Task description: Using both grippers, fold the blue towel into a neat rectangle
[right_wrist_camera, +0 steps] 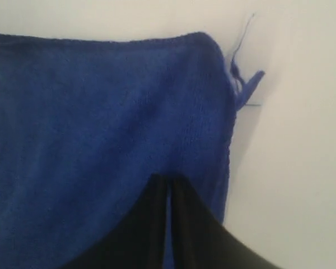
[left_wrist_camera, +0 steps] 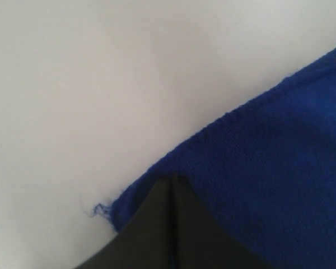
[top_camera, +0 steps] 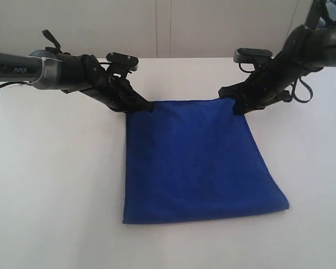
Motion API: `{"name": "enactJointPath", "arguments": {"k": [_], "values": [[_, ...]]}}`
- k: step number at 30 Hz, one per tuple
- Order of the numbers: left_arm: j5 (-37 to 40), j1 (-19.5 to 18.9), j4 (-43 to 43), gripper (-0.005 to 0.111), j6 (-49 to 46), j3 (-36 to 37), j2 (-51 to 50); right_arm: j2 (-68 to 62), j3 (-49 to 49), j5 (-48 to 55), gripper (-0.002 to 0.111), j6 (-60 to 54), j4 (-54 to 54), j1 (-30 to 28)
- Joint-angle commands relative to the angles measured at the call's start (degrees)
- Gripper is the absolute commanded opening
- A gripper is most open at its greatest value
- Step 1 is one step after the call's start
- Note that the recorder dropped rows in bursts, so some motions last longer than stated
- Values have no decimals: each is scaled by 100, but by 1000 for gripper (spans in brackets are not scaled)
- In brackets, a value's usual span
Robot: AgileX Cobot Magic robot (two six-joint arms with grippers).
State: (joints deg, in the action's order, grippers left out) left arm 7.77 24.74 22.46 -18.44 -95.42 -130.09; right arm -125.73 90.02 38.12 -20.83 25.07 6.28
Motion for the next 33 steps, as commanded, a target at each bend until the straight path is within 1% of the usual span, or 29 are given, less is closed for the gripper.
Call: {"name": "enactJointPath", "arguments": {"k": [1, 3, 7, 11, 18, 28, 33], "values": [[126, -2, -48, 0, 30, 1, -22, -116, 16, -21, 4, 30, -104, -49], [126, -2, -48, 0, 30, 1, -22, -128, 16, 78, 4, 187, -275, -61], [126, -2, -48, 0, 30, 1, -22, -128, 16, 297, 2, 943, -1082, -61], [126, -2, -86, 0, 30, 1, -22, -128, 16, 471, 2, 1239, -1574, -61], [102, -2, -187, 0, 30, 1, -22, -96, 25, 317, 2, 1253, -1571, -61], [30, -2, -187, 0, 30, 1, 363, 723, 25, 260, 2, 1253, -1559, -61], [408, -2, -187, 0, 30, 1, 706, 968, 14, 652, 2, 1202, -1549, -61]]}}
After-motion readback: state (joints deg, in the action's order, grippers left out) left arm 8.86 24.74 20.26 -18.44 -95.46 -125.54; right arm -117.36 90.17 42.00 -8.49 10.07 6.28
